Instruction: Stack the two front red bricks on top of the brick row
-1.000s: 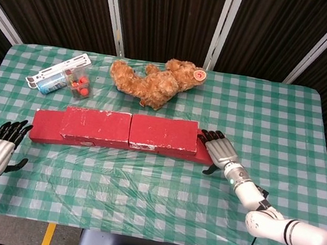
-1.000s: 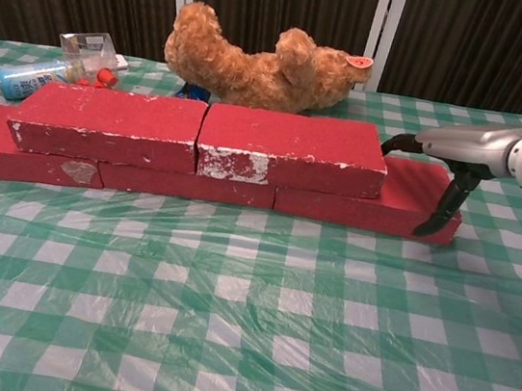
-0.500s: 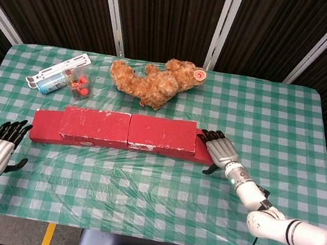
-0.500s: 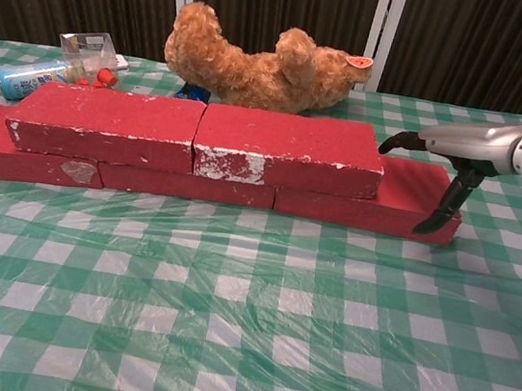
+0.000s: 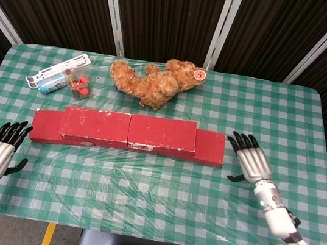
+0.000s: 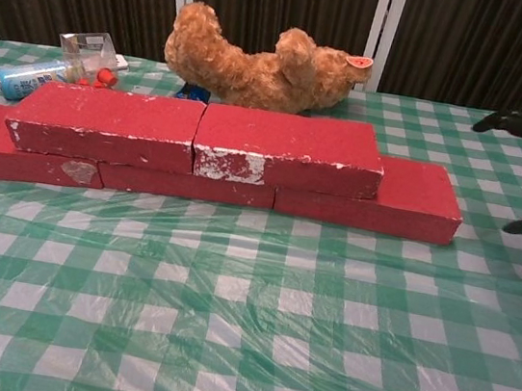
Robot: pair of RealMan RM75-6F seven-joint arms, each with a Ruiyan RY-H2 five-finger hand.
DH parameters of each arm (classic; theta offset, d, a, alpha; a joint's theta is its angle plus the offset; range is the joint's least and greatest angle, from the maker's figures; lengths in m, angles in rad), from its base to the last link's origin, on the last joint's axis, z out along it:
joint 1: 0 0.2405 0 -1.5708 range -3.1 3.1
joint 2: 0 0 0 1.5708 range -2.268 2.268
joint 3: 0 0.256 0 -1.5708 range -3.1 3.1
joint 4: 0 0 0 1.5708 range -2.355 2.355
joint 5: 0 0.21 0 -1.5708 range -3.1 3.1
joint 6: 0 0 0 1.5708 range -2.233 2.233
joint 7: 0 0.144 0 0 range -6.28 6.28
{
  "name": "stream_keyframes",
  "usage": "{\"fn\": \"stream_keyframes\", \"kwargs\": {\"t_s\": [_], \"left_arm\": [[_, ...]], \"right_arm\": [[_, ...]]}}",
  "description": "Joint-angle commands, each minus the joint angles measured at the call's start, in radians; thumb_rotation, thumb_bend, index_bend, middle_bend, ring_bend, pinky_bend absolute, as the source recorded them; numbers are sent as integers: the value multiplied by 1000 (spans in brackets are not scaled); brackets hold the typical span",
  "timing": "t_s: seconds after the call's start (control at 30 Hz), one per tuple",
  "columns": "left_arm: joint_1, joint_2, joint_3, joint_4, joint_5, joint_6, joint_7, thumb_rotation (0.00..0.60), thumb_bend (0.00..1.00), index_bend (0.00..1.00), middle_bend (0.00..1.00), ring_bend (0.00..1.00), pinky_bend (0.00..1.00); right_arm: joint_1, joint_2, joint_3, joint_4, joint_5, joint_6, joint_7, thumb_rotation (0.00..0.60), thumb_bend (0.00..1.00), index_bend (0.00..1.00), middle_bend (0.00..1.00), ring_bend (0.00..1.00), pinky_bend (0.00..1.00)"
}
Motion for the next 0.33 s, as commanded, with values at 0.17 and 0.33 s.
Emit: {"fn": "stream_keyframes", "kwargs": {"t_s": [0.17, 0.33], "left_arm": [[37, 2, -15, -53, -31, 55, 95, 600, 372, 0, 0, 0, 0], [46, 4, -16, -68, -31, 67, 108, 600, 377, 0, 0, 0, 0]], "right_arm": [[-434, -25, -125, 146, -346, 597, 117, 545, 48, 0, 0, 0, 0], [-459, 19, -94, 102, -317, 555, 147, 546, 48, 0, 0, 0, 0]]}}
